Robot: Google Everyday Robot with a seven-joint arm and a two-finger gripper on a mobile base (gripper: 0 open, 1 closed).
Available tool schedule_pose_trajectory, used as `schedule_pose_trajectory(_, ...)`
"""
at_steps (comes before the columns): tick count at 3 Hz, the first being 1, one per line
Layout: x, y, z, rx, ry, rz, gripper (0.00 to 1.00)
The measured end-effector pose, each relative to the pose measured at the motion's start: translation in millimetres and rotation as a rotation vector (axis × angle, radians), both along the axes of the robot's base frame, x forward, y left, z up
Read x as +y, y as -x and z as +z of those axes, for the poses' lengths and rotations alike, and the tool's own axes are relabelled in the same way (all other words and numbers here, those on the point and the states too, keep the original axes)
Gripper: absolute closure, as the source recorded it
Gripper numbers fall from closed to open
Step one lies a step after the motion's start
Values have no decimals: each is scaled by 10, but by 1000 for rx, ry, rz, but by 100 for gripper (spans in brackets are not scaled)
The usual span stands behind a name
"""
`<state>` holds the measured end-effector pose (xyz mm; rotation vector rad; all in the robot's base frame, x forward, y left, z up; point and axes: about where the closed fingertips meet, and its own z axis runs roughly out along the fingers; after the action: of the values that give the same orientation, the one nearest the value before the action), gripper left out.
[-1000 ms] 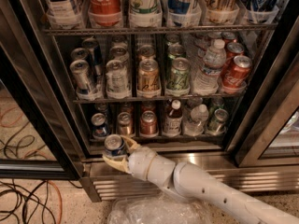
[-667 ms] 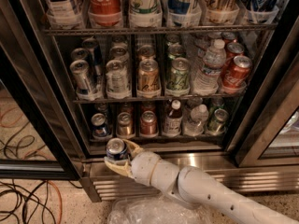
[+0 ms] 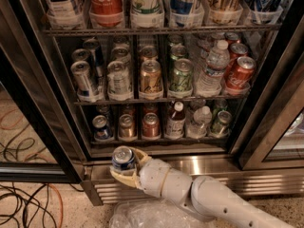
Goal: Pick pepsi can from bottom shelf of fridge
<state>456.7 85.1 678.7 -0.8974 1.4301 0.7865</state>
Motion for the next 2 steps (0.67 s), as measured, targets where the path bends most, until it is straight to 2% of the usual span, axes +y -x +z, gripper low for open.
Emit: schedule_pose_trajectory(2,-183,215,156,5,31,-9,100)
